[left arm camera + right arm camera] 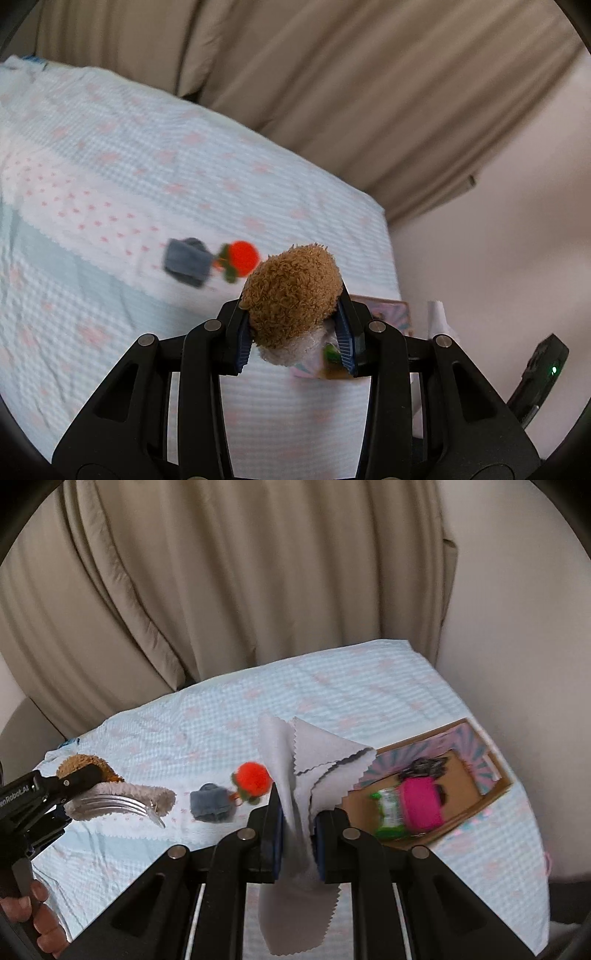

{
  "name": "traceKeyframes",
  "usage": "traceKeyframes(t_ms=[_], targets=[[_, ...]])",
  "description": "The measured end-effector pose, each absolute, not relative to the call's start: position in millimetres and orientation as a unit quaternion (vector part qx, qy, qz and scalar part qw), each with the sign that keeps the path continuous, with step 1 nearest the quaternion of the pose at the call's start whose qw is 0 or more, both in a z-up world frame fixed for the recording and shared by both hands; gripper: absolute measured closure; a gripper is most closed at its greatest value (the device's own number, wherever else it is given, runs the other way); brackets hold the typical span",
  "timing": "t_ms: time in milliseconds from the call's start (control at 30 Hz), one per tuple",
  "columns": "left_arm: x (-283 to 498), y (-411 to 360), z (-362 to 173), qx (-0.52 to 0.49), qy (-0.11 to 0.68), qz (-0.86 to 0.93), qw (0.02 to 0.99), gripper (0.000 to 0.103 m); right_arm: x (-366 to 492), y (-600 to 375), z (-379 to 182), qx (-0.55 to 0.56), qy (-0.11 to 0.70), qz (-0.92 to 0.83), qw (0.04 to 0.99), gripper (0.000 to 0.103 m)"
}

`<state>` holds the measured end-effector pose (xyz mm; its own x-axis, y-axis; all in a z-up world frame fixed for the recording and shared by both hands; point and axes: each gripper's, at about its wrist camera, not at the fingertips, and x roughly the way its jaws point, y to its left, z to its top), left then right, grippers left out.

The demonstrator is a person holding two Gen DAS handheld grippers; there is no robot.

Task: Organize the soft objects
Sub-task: 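Lift the hair clip with the left tool while the right tool lifts the grey cloth toward the box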

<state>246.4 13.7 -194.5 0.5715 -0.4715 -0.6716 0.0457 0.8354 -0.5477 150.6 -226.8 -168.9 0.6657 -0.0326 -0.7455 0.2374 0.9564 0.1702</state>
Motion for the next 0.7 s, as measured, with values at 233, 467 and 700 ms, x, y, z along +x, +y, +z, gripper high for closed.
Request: traceKeyframes(t_ms=[233, 467, 700], targets=[[203.0, -82.0, -166.6, -0.254, 0.425, -0.133, 0.858, 0.069, 130.7, -314.1, -148.5, 0.126, 0.413, -0.036, 0.901, 0.090], [198.6, -166.6, -185.0, -0.286, 0.443, -0.112, 0.842, 0.069, 132.7, -399.6, -157.9, 0.111, 0.443, -0.004, 0.889, 0.090], [225.6, -235.9, -231.2, -0.271, 0.486, -0.095, 0.825, 0.069, 153.6, -458.9, -196.6, 0.121, 0.475, 0.008, 0.872, 0.090]])
